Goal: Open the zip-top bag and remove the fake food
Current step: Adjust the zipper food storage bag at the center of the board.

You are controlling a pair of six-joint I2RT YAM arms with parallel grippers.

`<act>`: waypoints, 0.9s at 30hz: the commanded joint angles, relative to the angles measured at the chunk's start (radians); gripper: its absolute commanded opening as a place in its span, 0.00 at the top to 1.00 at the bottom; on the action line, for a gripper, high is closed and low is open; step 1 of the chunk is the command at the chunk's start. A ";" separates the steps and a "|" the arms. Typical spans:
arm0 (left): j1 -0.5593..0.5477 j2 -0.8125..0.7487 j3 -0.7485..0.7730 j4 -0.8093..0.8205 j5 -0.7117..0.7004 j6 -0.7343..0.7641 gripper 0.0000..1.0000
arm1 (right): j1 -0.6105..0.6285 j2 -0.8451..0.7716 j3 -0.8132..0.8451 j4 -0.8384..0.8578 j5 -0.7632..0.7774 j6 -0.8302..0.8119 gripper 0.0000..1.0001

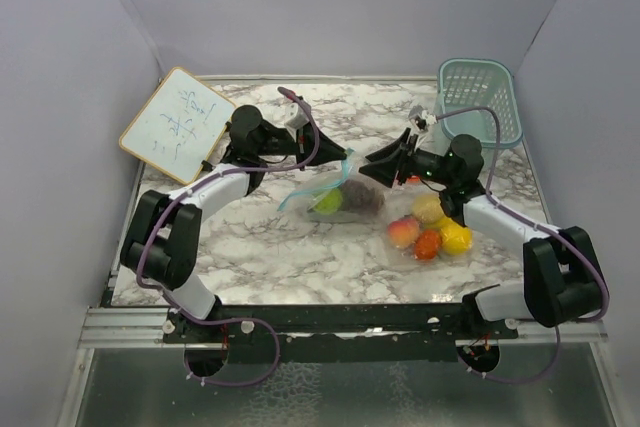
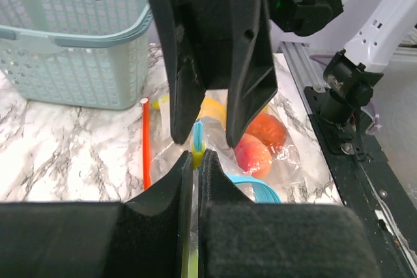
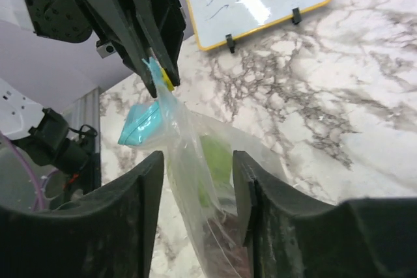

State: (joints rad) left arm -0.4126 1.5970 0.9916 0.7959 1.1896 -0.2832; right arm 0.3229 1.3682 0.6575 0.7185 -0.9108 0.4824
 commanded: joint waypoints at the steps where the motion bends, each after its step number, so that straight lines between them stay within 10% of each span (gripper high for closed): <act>1: 0.020 0.056 0.031 0.219 0.020 -0.172 1.00 | -0.016 -0.060 0.056 -0.057 0.005 -0.087 0.49; 13: 0.009 0.200 0.133 0.568 0.019 -0.525 0.99 | -0.016 -0.129 0.097 -0.173 0.204 -0.091 0.39; 23: 0.026 0.107 0.137 0.137 -0.219 -0.188 0.29 | -0.016 -0.171 0.078 -0.238 0.316 -0.088 0.30; 27: 0.038 0.045 0.108 0.064 -0.313 -0.135 0.21 | -0.016 -0.203 0.055 -0.262 0.371 -0.086 0.30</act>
State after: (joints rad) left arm -0.3885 1.7210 1.1183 0.9863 1.0264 -0.5472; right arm 0.3058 1.2125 0.7334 0.4942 -0.6369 0.3916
